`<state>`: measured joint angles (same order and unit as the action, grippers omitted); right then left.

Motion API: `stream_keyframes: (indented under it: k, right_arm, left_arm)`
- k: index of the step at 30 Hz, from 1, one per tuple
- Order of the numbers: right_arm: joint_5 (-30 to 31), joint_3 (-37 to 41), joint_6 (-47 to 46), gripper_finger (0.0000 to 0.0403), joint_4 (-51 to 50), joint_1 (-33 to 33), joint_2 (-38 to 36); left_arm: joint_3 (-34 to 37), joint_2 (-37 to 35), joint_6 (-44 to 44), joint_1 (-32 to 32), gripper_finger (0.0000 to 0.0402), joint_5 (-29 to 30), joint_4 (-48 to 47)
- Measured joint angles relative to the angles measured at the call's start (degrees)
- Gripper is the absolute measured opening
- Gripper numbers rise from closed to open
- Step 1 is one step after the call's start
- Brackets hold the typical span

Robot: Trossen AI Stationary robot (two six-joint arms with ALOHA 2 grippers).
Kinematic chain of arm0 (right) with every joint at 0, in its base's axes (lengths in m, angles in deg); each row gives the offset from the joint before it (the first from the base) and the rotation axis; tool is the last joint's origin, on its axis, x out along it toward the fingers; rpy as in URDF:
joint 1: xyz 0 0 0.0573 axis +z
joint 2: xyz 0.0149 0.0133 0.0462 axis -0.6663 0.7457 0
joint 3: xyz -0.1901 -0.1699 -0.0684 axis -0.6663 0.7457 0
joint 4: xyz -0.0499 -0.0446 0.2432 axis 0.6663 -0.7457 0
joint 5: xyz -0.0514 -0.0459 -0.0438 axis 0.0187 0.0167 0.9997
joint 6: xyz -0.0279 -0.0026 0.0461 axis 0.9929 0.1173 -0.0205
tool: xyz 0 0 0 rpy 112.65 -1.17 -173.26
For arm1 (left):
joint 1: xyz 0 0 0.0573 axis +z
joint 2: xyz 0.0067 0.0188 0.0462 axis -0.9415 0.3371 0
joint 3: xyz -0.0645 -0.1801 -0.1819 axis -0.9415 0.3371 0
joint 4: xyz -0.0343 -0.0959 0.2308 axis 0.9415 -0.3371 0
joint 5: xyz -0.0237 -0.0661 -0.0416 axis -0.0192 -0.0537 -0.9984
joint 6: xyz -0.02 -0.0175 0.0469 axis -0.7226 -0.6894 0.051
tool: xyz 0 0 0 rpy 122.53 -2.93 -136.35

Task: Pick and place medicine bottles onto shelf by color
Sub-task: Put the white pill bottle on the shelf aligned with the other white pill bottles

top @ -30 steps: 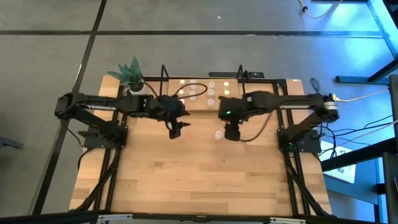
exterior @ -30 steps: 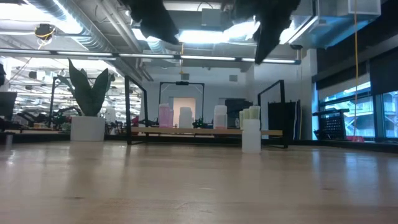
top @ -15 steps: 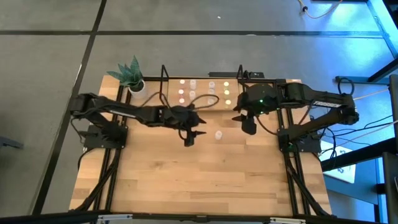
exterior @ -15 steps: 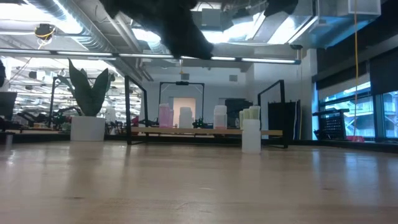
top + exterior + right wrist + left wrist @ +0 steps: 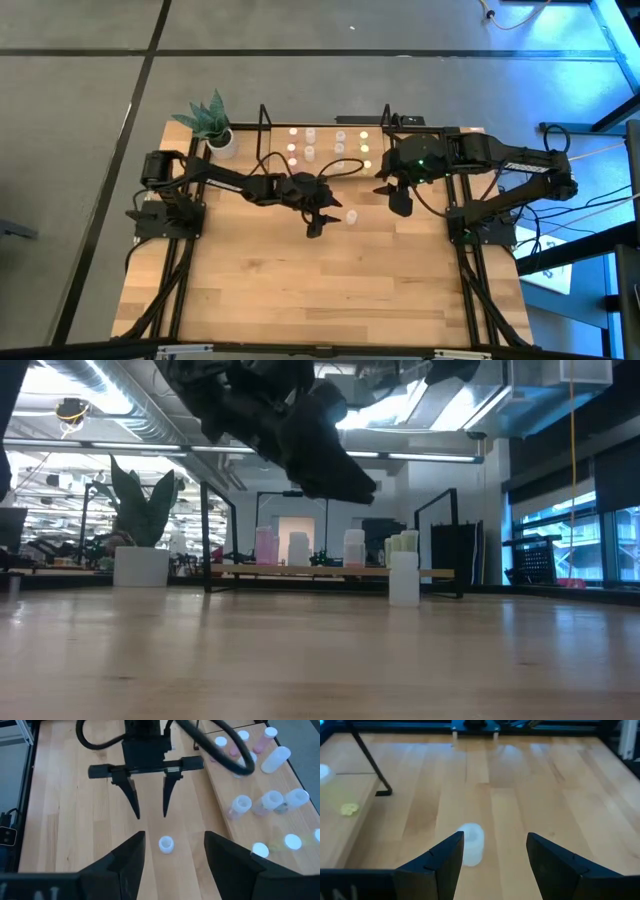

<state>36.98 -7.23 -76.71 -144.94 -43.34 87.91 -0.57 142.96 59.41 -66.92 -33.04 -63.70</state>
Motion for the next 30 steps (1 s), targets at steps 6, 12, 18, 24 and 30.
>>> stream_keyframes:
  k: [6, 12, 18, 24, 30]
  right_arm:
    - [-0.01, 0.00, 0.00, 0.0204, 0.02, 0.00, 0.00]
    - [-0.01, 0.07, 0.00, 0.0204, 0.25, 0.00, 0.00]
    - [-0.01, 0.09, -0.02, 0.0204, 0.39, 0.00, 0.00]
    - [-0.01, 0.09, -0.02, 0.0204, 0.39, 0.00, 0.00]
    - [-0.03, 0.09, -0.02, 0.0204, 0.44, -0.02, 0.00]
  left_arm:
    - [-0.02, 1.49, -0.22, -0.04, 0.0209, 1.18, 0.37]
    - [0.00, 2.71, -1.49, -0.17, 0.0209, 1.29, 0.61]
    - [-0.02, 3.38, -4.41, -0.15, 0.0217, 1.35, 0.97]
    - [-0.13, 4.30, -4.44, -0.20, 0.0250, 2.99, 4.52]
    - [0.02, 5.70, -4.55, -0.20, 0.0288, 4.36, 6.48]
